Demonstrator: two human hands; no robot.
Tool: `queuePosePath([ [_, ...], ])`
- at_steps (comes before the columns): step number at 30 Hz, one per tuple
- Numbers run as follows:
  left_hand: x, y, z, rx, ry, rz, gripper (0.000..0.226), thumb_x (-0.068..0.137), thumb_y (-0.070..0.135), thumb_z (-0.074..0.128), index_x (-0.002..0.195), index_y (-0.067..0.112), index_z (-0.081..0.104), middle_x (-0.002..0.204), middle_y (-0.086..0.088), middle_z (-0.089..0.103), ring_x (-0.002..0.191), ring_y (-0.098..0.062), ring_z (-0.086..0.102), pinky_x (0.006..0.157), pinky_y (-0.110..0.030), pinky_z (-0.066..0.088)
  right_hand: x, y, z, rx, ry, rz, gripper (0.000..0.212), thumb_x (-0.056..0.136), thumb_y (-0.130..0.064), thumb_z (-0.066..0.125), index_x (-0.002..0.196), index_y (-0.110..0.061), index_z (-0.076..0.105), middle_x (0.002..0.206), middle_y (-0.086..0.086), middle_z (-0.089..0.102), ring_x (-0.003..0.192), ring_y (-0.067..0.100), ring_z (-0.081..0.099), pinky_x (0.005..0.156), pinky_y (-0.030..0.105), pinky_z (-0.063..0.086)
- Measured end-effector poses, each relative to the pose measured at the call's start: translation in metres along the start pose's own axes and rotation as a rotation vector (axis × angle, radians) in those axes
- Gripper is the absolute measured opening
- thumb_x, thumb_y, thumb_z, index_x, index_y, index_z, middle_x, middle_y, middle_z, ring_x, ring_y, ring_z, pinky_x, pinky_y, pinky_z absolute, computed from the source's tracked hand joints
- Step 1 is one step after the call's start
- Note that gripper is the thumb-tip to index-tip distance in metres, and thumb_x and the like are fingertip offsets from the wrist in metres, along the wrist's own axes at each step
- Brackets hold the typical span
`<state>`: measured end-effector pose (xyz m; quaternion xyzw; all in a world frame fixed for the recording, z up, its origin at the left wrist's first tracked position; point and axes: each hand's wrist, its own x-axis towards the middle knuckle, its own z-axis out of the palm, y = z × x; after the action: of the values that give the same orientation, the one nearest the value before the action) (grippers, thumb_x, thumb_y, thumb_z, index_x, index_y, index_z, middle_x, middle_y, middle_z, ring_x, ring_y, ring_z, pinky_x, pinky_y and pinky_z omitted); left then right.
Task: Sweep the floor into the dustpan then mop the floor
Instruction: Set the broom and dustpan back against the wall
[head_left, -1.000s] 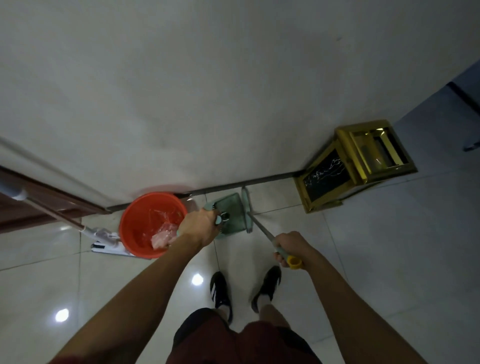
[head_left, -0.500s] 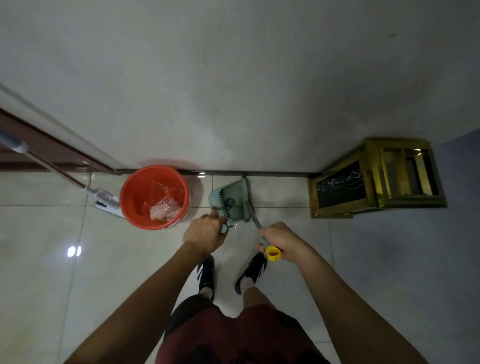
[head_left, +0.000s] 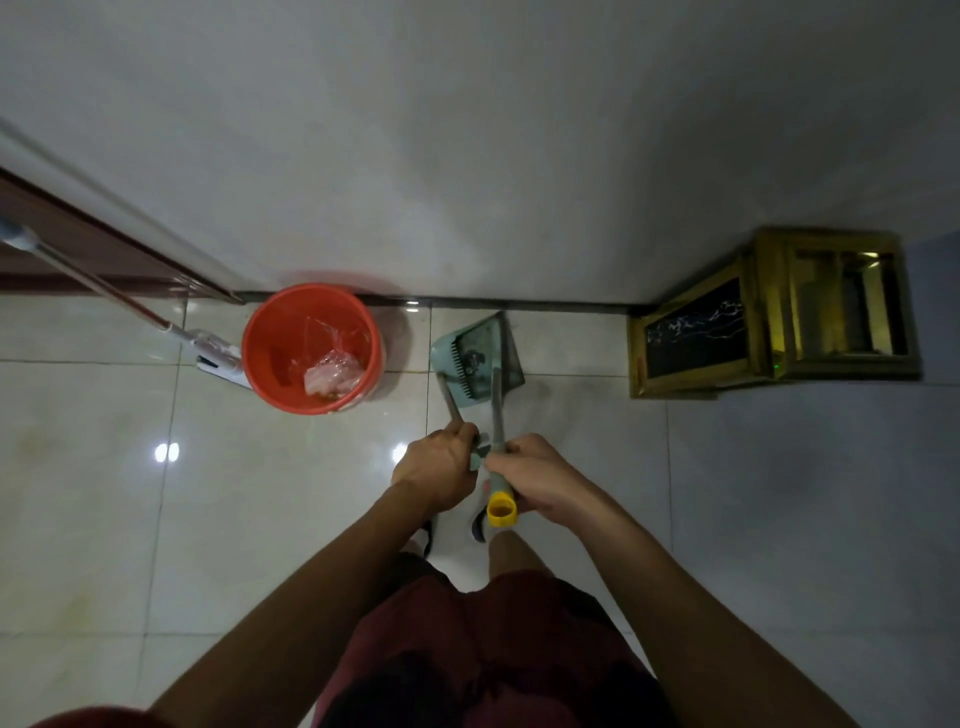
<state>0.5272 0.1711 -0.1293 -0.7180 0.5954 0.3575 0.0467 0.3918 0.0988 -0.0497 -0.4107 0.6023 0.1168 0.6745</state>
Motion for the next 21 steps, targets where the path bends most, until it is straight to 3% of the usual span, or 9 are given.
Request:
queuePosePath([
  [5,-0.008,-0.001,0.01,-0.004,-0.004,0.017,0.056,0.09,0.035,0.061,0.141,0.022,0.044,0.137,-0.003,0.053,0.106,-0.029,0.065,0.077,-0.04,0.053,-0.008,0.006,0.009,-0.064,-0.011,-0.017,0.015,0.087,-0.024,0.063,0.092,-0.01,0.07,0.094,0.016,0.075,0.091,0.031,0.073,0.082,0.05,0.061],
  [8,-0.012,-0.004,0.01,-0.047,-0.025,0.041,0.067,0.089,0.035,0.062,0.15,0.025,0.034,0.143,-0.005,0.048,0.109,-0.033,0.065,0.078,-0.042,0.054,-0.012,0.007,0.011,-0.121,-0.005,-0.024,0.02,0.086,-0.024,0.062,0.095,-0.008,0.071,0.095,0.018,0.074,0.092,0.033,0.072,0.082,0.049,0.061],
  [12,-0.01,-0.009,0.009,-0.109,-0.084,0.099,0.073,0.09,0.035,0.063,0.154,0.03,0.028,0.135,-0.008,0.049,0.107,-0.033,0.063,0.076,-0.039,0.052,-0.015,0.011,0.016,-0.169,-0.009,-0.025,0.019,0.089,-0.024,0.062,0.097,-0.009,0.069,0.096,0.016,0.073,0.091,0.031,0.072,0.081,0.048,0.061],
  [21,-0.007,-0.012,0.012,-0.129,-0.189,0.189,0.077,0.085,0.007,0.061,0.153,0.033,0.036,0.146,-0.005,0.04,0.116,-0.032,0.058,0.08,-0.036,0.05,-0.021,0.021,0.019,-0.178,-0.01,-0.045,0.021,0.091,-0.023,0.061,0.104,-0.007,0.068,0.096,0.016,0.073,0.089,0.028,0.073,0.084,0.048,0.06],
])
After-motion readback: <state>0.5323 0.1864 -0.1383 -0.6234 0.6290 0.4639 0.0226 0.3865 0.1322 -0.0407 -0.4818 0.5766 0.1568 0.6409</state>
